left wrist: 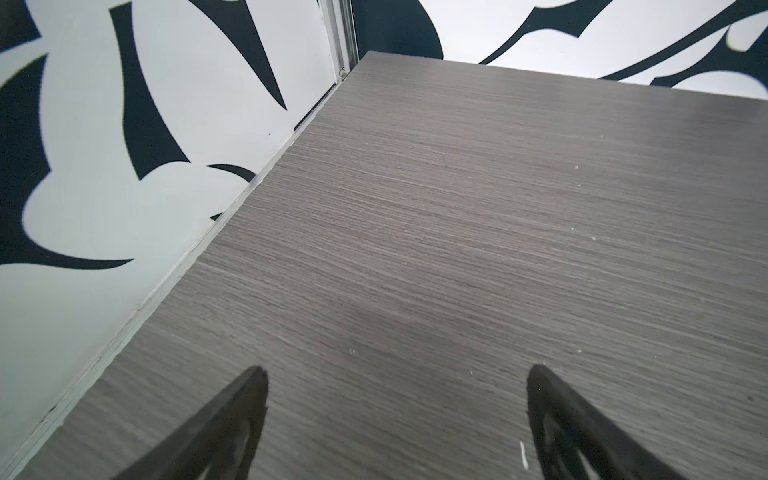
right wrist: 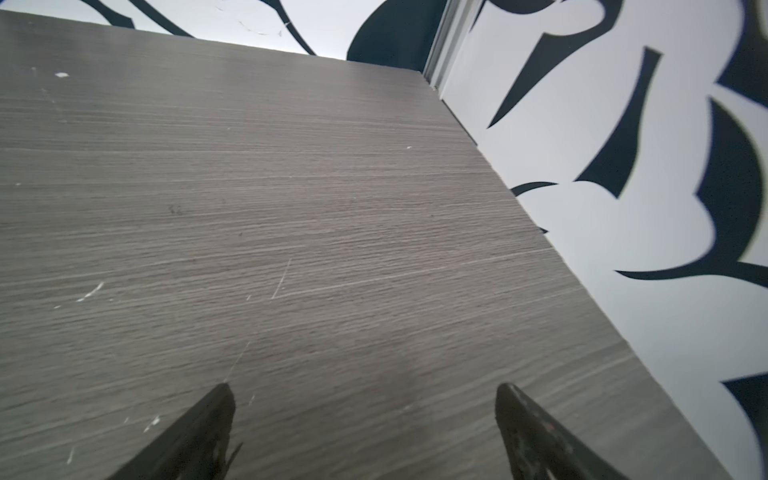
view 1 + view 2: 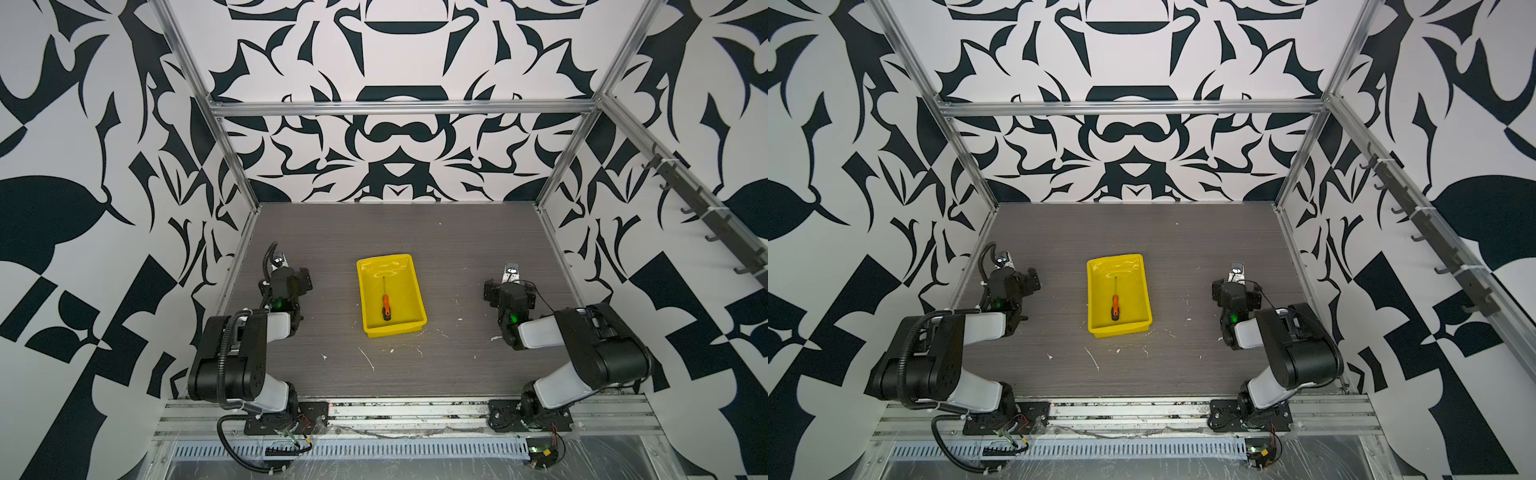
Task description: Put the screwdriver in the bin
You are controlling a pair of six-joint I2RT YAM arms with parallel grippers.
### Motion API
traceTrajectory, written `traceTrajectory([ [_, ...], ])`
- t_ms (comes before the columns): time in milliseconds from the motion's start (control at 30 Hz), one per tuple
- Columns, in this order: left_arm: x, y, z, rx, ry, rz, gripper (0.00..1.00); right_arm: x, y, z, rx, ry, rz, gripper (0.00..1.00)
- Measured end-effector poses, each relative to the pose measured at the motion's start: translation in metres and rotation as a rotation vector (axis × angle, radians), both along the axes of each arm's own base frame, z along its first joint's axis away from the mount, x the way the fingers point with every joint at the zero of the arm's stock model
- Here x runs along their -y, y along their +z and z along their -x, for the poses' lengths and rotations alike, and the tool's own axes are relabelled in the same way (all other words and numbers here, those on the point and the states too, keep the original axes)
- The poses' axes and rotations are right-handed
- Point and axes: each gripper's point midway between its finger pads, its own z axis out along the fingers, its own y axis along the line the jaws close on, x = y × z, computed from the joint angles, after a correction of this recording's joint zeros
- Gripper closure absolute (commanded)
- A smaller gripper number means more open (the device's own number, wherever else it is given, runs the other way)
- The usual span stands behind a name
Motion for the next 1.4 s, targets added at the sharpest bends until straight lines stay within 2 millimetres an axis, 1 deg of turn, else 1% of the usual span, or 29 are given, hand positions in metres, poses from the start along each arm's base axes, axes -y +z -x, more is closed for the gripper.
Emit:
traceTrajectory([
  [33, 0.000, 0.001, -0.001, 0.008, -0.008, 0.007, 0.01, 0.000, -0.001, -0.001, -0.002, 0.003, -0.005, 0.00],
  [133, 0.002, 0.003, -0.005, 0.035, -0.036, 0.025, 0.01, -0.001, 0.006, -0.008, 0.022, 0.008, -0.017, 0.00],
  [200, 0.005, 0.002, -0.006, 0.041, -0.056, 0.035, 0.01, 0.000, 0.010, -0.011, 0.034, 0.009, -0.022, 0.00],
  [300, 0.008, -0.001, -0.006, 0.039, -0.074, 0.044, 0.01, 0.000, 0.010, -0.011, 0.037, 0.008, -0.022, 0.00],
  [433, 0.010, 0.000, -0.007, 0.050, -0.086, 0.049, 0.01, 0.000, 0.010, -0.011, 0.037, 0.009, -0.022, 0.00],
  [1000, 0.010, 0.007, -0.010, 0.081, -0.089, 0.048, 0.01, -0.002, 0.010, -0.012, 0.037, 0.019, -0.026, 0.00],
  [1333, 0.010, 0.005, -0.008, 0.080, -0.088, 0.048, 0.01, -0.003, 0.010, -0.012, 0.039, 0.023, -0.029, 0.00],
  [1400, 0.010, 0.005, -0.008, 0.079, -0.088, 0.049, 0.01, -0.006, 0.011, -0.013, 0.043, 0.040, -0.034, 0.00],
])
